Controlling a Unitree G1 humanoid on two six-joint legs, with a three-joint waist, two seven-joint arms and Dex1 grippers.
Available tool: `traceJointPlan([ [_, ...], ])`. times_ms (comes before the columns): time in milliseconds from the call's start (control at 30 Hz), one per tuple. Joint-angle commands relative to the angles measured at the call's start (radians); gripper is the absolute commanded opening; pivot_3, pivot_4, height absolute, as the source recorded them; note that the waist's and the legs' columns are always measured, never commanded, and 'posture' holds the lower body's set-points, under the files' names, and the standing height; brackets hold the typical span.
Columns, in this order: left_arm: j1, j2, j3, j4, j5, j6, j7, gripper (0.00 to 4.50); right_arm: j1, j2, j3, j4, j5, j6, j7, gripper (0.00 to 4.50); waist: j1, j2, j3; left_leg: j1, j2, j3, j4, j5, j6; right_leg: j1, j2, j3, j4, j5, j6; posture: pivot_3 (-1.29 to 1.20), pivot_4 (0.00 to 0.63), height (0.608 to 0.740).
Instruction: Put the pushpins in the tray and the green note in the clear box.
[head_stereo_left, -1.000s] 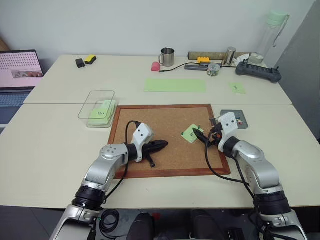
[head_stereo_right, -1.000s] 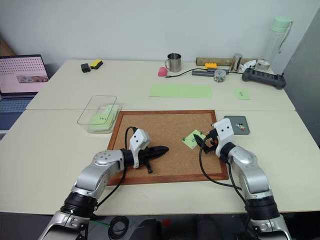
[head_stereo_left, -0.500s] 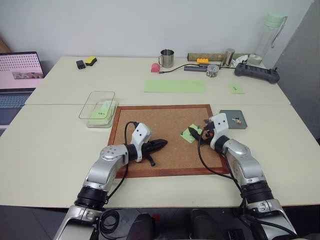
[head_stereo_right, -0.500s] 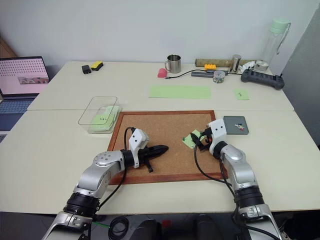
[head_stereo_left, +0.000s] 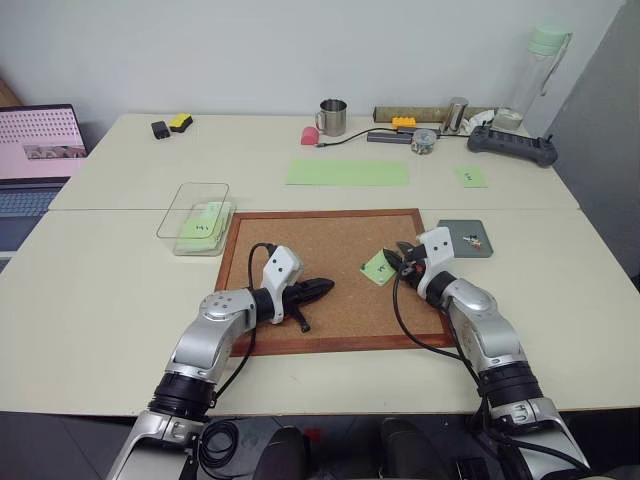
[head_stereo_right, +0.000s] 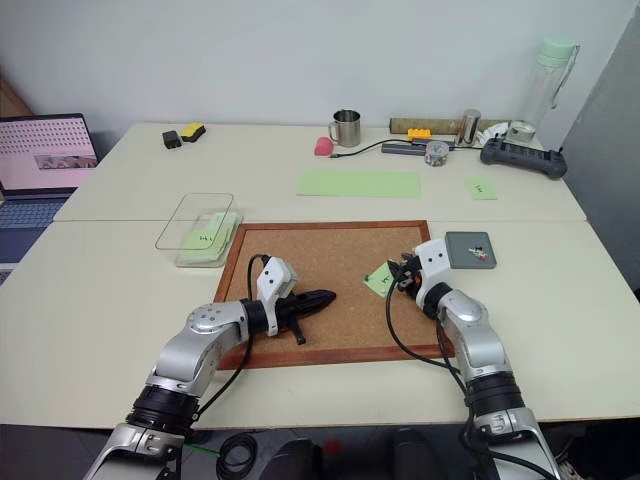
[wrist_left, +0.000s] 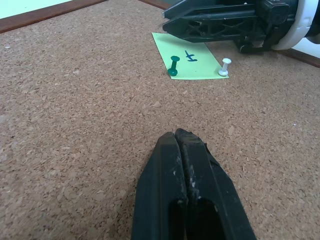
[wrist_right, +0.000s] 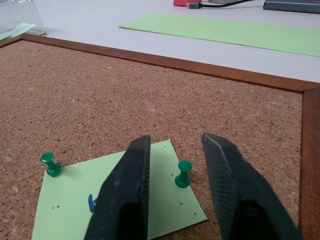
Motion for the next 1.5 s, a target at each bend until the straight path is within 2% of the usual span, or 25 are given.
traceJointPlan([
  [33, 0.007, 0.004, 0.004, 0.029, 0.019, 0.007, 0.017, 0.00, 0.012, 0.001, -0.010, -0.029, 0.007, -0.014, 0.016, 0.56, 0.000, 0.000, 0.000, 0.000, 0.000, 0.000, 0.000, 0.000, 0.000, 0.000, 0.000, 0.000, 0.000, 0.000, 0.000, 0.00, 0.150, 0.740],
  [133, 0.008, 0.007, 0.006, 0.029, 0.020, 0.006, 0.018, 0.00, 0.020, -0.009, -0.001, -0.047, 0.001, -0.018, 0.029, 0.01, 0.000, 0.000, 0.000, 0.000, 0.000, 0.000, 0.000, 0.000, 0.000, 0.000, 0.000, 0.000, 0.000, 0.000, 0.000, 0.00, 0.150, 0.740],
  [767, 0.020, 0.019, 0.004, 0.013, 0.023, 0.010, 0.018, 0.00, 0.061, 0.009, -0.053, -0.219, 0.083, -0.032, 0.047, 0.01, 0.000, 0.000, 0.000, -0.001, 0.000, 0.000, -0.002, 0.000, 0.000, -0.002, 0.000, 0.000, -0.001, -0.001, 0.002, 0.00, 0.150, 0.740],
  [1500, 0.030, 0.026, -0.002, 0.011, 0.023, 0.007, 0.010, 0.00, 0.068, -0.004, -0.119, -0.324, 0.187, 0.051, 0.032, 0.01, -0.001, 0.001, 0.000, -0.001, 0.000, 0.001, -0.002, 0.000, 0.000, -0.003, 0.000, 0.001, -0.001, -0.002, 0.002, 0.00, 0.150, 0.740],
])
